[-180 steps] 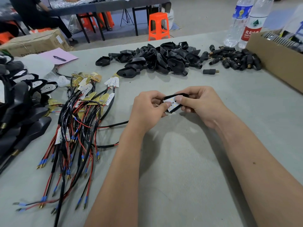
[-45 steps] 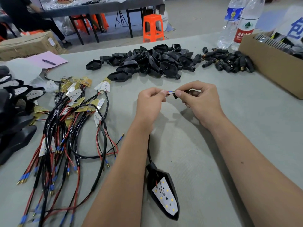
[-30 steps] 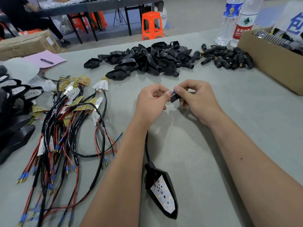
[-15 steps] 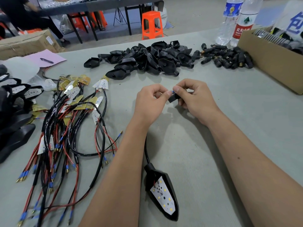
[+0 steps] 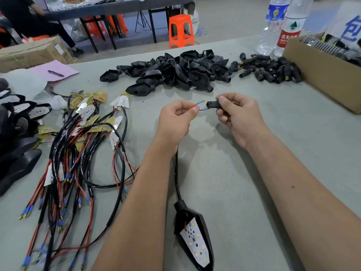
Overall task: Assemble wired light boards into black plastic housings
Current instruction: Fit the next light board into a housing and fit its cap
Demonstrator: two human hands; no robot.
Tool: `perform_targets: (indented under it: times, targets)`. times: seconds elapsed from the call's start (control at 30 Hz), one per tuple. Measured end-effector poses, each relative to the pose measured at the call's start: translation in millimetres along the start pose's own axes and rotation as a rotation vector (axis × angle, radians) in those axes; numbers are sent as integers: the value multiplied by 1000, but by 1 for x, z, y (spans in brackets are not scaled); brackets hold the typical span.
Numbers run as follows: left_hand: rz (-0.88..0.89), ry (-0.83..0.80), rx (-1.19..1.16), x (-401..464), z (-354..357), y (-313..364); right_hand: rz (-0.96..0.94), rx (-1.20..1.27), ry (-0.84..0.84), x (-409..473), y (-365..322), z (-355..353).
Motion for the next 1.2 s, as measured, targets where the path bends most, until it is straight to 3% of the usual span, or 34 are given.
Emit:
perform_targets:
  times: [0.3,0.7,1.2]
  targets:
    - [-59,37,-136,-1,-3,-2,7,27,2,-1,-1,1]
    - [-46,77,-147,-1,-6,-2,-4,-2,21,0,1,-1]
    - [-83,95,-66,-2,-1,-4,-102,-208,-95,-6,-3,9]
Point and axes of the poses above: each hand's wrist, its own x-axis towards the middle knuckle, its own z-axis out of the palm, y = z × x, the point moved 5 cm from there along x, towards the middle knuckle, and after that the axes turned 3 degrees about x, right-handed, at the moved point
